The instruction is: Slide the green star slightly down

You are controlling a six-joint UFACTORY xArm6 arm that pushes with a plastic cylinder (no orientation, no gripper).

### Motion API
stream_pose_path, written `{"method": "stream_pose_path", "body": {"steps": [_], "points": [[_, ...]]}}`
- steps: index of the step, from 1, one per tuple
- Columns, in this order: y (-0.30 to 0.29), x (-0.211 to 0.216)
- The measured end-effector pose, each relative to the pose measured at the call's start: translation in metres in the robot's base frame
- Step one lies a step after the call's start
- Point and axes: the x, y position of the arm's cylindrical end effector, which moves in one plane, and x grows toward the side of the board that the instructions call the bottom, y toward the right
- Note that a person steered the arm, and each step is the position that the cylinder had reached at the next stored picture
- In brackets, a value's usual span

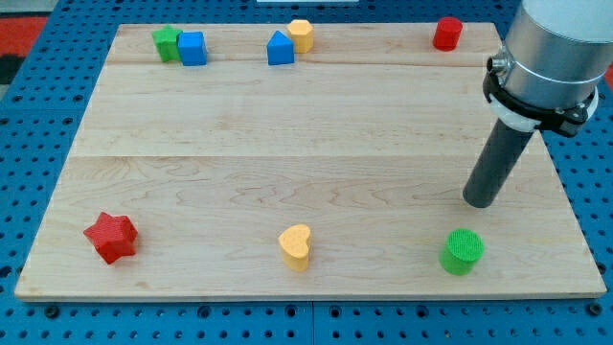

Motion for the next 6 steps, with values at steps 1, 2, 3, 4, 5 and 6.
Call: {"method": "stream_pose_path", "body": {"steps": [1, 2, 3, 4, 5, 6], "points": [[0.005, 0.0], [0.011, 0.0], [0.013, 0.0], [0.013, 0.0], [0.026, 0.0], [0.041, 0.0]]}}
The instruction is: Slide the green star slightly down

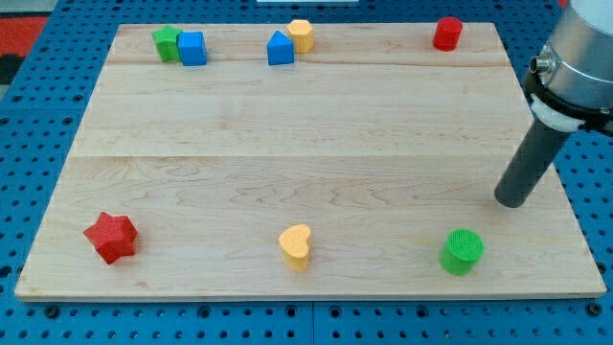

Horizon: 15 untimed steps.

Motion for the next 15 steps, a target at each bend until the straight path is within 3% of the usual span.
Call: {"method": "stream_pose_path", "body": {"steps": [1, 2, 5, 7, 9, 12, 13, 15], "points": [[0.032, -0.015], [0.009, -0.035], [-0.223, -0.049], [-0.383, -0.104], [-0.347, -0.2], [-0.361, -0.302], [-0.38, -0.316], [-0.46, -0.301]]}}
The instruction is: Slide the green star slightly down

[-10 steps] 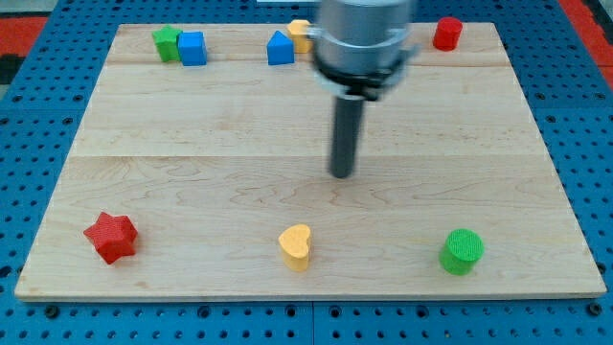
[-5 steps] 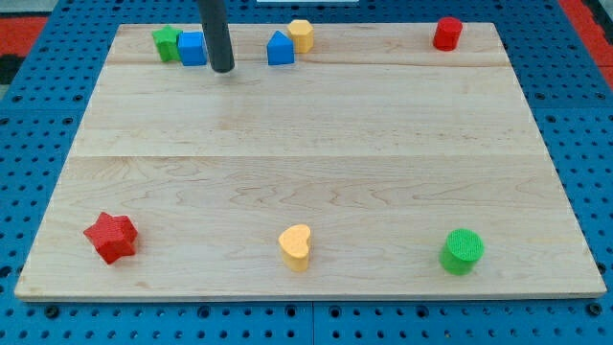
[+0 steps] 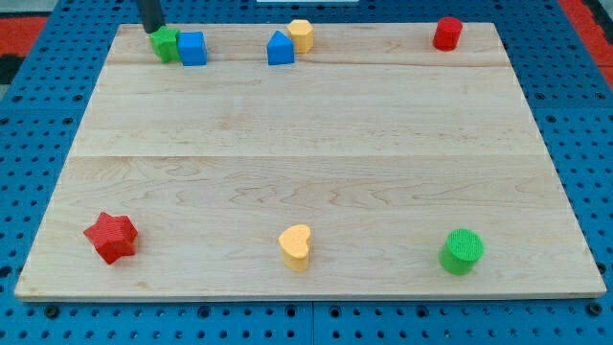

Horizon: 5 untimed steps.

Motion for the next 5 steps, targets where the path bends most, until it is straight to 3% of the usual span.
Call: {"method": "stream_pose_path", "body": {"steps": [1, 2, 4, 5], "points": [[0.002, 0.017], [-0.008, -0.015], [0.064, 0.006], [0.042, 0.015]]}}
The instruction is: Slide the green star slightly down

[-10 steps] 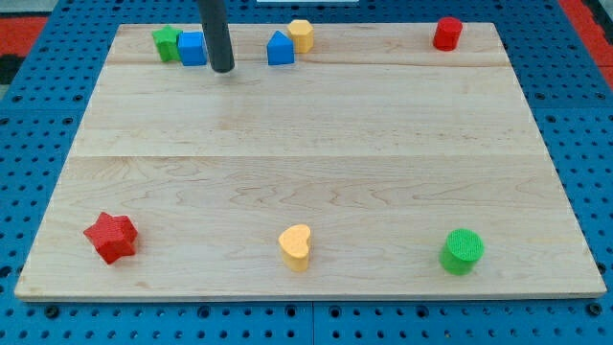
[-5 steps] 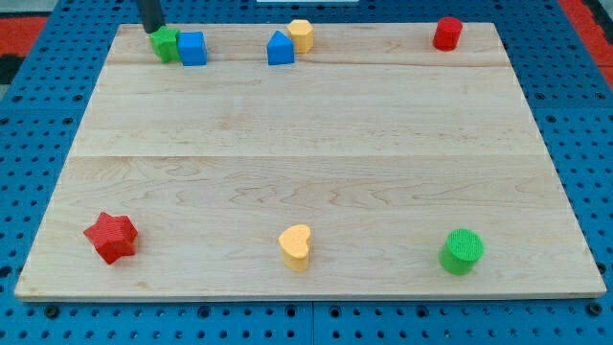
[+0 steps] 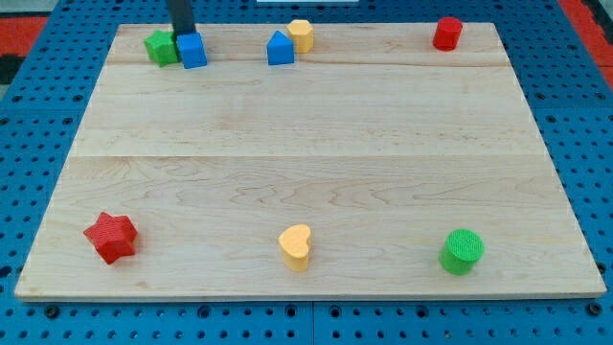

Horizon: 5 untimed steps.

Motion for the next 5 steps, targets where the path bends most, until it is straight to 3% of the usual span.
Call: {"method": "stream_pose_path", "body": {"steps": [3, 5], "points": [[-0.063, 0.013], [-0.076, 0.045]]}}
